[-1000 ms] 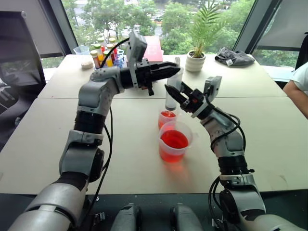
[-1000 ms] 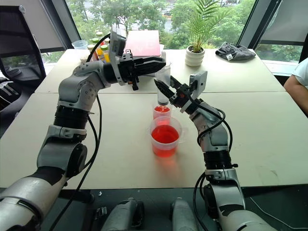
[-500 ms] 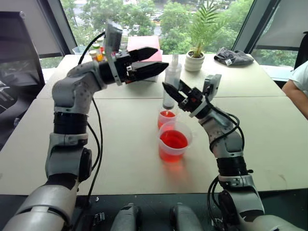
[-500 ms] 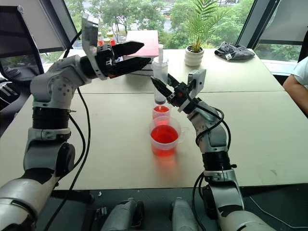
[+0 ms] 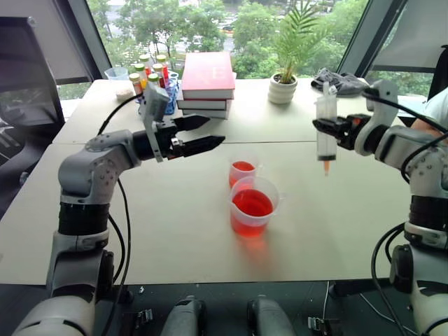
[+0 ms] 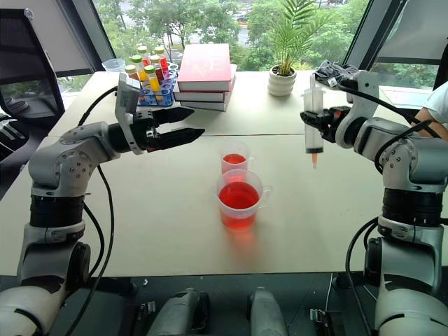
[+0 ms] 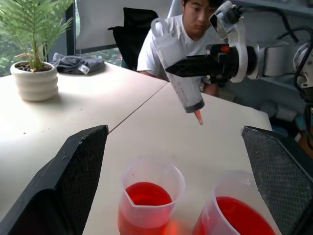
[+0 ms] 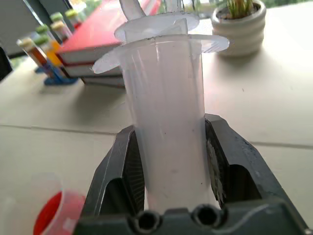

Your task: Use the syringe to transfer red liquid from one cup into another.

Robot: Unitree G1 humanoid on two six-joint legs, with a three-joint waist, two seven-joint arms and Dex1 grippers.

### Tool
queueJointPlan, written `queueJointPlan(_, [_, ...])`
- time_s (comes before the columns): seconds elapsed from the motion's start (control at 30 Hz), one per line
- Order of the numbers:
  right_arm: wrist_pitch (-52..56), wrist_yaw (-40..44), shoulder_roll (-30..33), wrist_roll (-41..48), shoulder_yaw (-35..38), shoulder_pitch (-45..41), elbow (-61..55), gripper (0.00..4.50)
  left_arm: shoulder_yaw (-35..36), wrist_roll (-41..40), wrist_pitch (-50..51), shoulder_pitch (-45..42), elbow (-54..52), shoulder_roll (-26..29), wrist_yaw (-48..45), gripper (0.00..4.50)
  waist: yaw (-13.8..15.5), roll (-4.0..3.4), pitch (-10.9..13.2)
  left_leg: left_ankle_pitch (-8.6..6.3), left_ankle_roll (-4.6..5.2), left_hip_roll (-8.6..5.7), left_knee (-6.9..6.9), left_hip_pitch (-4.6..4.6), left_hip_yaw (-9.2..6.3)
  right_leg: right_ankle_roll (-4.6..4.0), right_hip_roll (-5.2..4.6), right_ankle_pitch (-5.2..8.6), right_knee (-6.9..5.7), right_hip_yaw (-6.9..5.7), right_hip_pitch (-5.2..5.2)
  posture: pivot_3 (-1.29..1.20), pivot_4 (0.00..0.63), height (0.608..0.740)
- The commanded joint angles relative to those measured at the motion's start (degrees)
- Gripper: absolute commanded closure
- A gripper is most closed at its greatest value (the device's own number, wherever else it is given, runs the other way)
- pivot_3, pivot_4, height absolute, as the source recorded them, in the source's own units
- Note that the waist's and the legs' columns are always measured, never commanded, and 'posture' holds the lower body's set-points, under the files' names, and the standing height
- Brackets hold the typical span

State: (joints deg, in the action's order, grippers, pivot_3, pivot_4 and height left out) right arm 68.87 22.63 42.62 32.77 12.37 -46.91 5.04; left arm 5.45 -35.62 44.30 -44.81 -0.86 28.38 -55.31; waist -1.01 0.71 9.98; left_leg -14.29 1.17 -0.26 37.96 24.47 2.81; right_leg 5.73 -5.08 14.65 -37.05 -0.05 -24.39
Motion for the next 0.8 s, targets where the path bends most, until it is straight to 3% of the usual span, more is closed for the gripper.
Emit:
queueJointPlan(0.03, [6.66,1.34,2.31,-1.51,-4.61,-0.33,1.72,3.17,0.06,-0.82,-1.15,0.3,-2.73,0.04,0.42,0.03,0.0,0.0,0.0,0.0,0.0,0.0,0.0,0.0,0.0,0.0,0.0,0.0,0.0,0.0,0.0,0.0,0.15,0.74])
queueJointPlan(0.2, [6.47,3.0,2.35,-5.99,-11.89,-0.11,7.4,3.17,0.17,-2.56,0.34,1.61,-4.97,-0.11,0.8,0.03,0.22,0.0,0.0,0.0,0.02,-0.02,0.02,0.03,0.04,0.01,0.02,-0.01,0.04,0.0,0.0,0.0,0.15,0.74])
queueJointPlan(0.47, [1.38,5.82,0.31,-10.01,-14.67,1.06,13.68,3.17,-0.08,-3.37,1.4,3.26,-7.16,0.65,1.86,0.03,0.31,0.03,-0.01,-0.01,0.05,-0.04,0.09,0.05,0.07,0.04,0.15,-0.02,0.07,-0.08,0.06,0.0,0.15,0.74])
queueJointPlan(0.5, [1.37,6.23,0.33,-10.06,-14.42,1.0,13.68,2.13,-0.05,-3.6,1.75,3.39,-7.49,0.7,2.06,0.0,0.32,0.03,-0.01,-0.01,0.05,-0.04,0.12,0.04,0.07,0.04,0.22,-0.02,0.07,-0.07,0.08,0.0,0.15,0.74])
queueJointPlan(0.53, [1.93,6.8,0.47,-9.74,-13.91,0.94,12.9,1.81,0.0,-3.96,2.23,3.62,-7.9,0.82,2.15,0.0,0.37,0.03,-0.01,-0.01,0.05,-0.04,0.16,0.04,0.06,0.05,0.27,-0.02,0.06,-0.07,0.09,0.0,0.15,0.74])
queueJointPlan(0.6, [3.53,7.79,1.24,-8.97,-12.77,0.92,10.42,0.54,0.02,-4.41,2.91,4.03,-8.43,1.1,2.13,0.0,0.35,0.03,0.0,-0.01,0.06,-0.04,0.16,0.05,0.05,0.05,0.28,-0.02,0.05,-0.07,0.08,0.0,0.15,0.74])
queueJointPlan(0.63, [4.1,8.15,1.62,-8.74,-12.33,0.95,9.5,0.16,-0.02,-4.49,3.08,4.12,-8.61,1.17,2.17,0.0,0.33,0.03,0.0,-0.01,0.06,-0.03,0.16,0.05,0.05,0.05,0.29,-0.02,0.05,-0.07,0.08,0.0,0.15,0.74])
queueJointPlan(0.8, [3.66,14.81,9.03,-5.39,-8.89,3.1,-2.83,0.06,-0.46,-4.41,3.57,4.53,-9.0,2.67,1.77,0.0,0.46,0.01,0.01,-0.02,0.07,-0.01,0.13,0.07,0.03,0.06,0.32,-0.02,0.06,-0.07,0.05,0.0,0.15,0.74])
